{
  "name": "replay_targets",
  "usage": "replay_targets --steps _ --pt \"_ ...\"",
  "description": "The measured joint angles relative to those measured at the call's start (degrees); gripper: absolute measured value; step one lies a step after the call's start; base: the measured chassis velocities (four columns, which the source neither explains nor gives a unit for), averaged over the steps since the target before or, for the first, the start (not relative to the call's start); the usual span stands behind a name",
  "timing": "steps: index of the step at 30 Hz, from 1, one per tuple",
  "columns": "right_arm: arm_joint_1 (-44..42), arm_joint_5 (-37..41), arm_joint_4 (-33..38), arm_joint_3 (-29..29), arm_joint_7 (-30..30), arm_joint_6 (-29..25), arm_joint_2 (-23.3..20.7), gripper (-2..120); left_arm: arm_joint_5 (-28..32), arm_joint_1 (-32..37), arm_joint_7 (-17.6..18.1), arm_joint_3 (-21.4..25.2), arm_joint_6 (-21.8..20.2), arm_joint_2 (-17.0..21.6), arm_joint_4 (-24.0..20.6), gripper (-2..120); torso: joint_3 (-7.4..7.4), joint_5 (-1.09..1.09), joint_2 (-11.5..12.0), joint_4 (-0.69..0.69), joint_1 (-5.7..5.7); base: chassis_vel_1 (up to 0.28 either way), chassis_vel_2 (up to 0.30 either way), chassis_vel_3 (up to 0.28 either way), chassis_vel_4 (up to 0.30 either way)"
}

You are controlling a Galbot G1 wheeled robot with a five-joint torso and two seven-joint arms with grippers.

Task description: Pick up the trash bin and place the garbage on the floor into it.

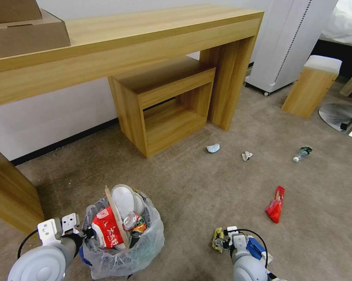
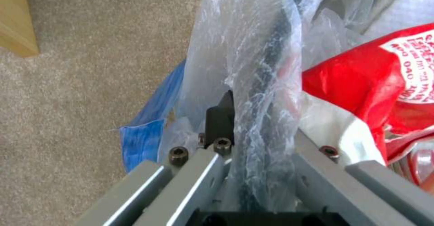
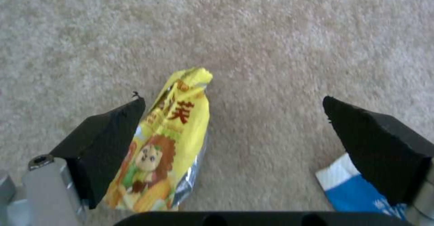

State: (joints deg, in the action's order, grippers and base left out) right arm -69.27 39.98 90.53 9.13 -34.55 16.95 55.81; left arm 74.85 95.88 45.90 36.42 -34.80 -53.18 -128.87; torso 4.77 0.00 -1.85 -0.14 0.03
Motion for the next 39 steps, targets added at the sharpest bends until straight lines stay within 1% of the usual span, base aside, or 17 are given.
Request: replay_targets --steps 11,23,24,25,27,28,30,31,32,33,34,35,37,38,39 --pt "0.85 -3.32 -3.01 0.45 1.94 0.81 1.36 100 -0.1 -0.31 -0.2 -0.02 0.05 0.3 0.45 0 0.0 0.0 0.0 0.0 0.0 0.0 0.0 0.0 0.0" --pt "2.33 -4.83 -6.73 1.38 2.85 -0.8 3.85 99 0.07 -1.04 -0.45 -0.8 0.06 1.01 1.27 0 0.0 0.0 0.0 0.0 0.0 0.0 0.0 0.0 0.0" --pt "2.4 -4.87 -6.88 1.48 2.86 -0.9 4.07 96 0.09 -1.12 -0.49 -0.89 0.07 1.08 1.31 0 0.0 0.0 0.0 0.0 0.0 0.0 0.0 0.0 0.0" --pt "2.49 -4.94 -7.09 1.59 2.85 -0.95 4.34 91 0.12 -1.27 -0.52 -0.99 0.07 1.18 1.38 0 0.0 0.0 0.0 0.01 0.0 0.0 0.0 0.0 0.0" --pt "2.53 -4.96 -7.16 1.63 2.84 -0.96 4.42 89 0.14 -1.35 -0.52 -1.03 0.07 1.24 1.41 0 0.0 0.0 0.0 0.01 0.0 0.0 0.0 0.0 0.0" --pt "2.66 -4.97 -7.38 1.72 2.83 -0.98 4.61 83 0.23 -1.55 -0.55 -1.17 0.08 1.44 1.49 0 0.0 0.0 0.0 0.01 0.0 0.0 0.0 0.0 0.0" --pt "2.82 -5.02 -7.65 1.81 2.78 -1.02 4.71 75 0.39 -1.8 -0.64 -1.36 0.11 1.67 1.67 0 0.0 0.0 0.0 0.0 0.0 0.0 0.0 0.0 0.0" --pt "2.82 -5.02 -7.65 1.81 2.78 -1.02 4.71 75 0.39 -1.8 -0.64 -1.36 0.11 1.67 1.67 0 0.0 0.0 0.0 0.0 0.0 0.0 0.0 0.0 0.0" --pt "2.9 -5.05 -7.84 1.9 2.79 -1.11 4.74 68 0.44 -2.0 -0.72 -1.49 0.14 1.78 1.88 0 0.0 0.0 0.0 0.0 0.0 0.0 0.0 0.0 0.0" --pt "2.92 -5.06 -7.92 1.95 2.74 -1.15 4.75 65 0.44 -2.16 -0.78 -1.62 0.15 1.82 2.01 0 0.0 0.0 0.0 0.0 0.0 0.0 0.0 0.0 0.0" --pt "2.92 -5.06 -7.92 1.95 2.74 -1.15 4.75 65 0.44 -2.16 -0.78 -1.62 0.15 1.82 2.01 0 0.0 0.0 0.0 0.0 0.0 0.0 0.0 0.0 0.0" --pt "2.92 -5.05 -7.95 1.98 2.73 -1.17 4.76 61 0.45 -2.26 -0.82 -1.69 0.17 1.83 2.11 0 0.0 0.0 0.0 0.01 0.0 0.0 0.0 0.0 0.0" --pt "2.9 -5.12 -8.25 2.1 2.75 -1.65 4.9 50 0.52 -2.63 -0.91 -1.98 0.21 1.88 2.34 0 0.0 -0.01 0.0 0.0 0.0 0.0 0.0 0.0 0.0" --pt "2.9 -5.12 -8.25 2.1 2.75 -1.65 4.9 50 0.52 -2.63 -0.91 -1.98 0.21 1.88 2.34 0 0.0 -0.01 0.0 0.0 0.0 0.0 0.0 0.0 0.0" --pt "2.9 -5.3 -8.47 2.12 2.85 -1.95 5.02 46 0.56 -2.77 -0.95 -2.07 0.24 1.93 2.41 0 0.0 0.0 0.0 0.0 0.0 0.0 0.0 0.0 0.0"
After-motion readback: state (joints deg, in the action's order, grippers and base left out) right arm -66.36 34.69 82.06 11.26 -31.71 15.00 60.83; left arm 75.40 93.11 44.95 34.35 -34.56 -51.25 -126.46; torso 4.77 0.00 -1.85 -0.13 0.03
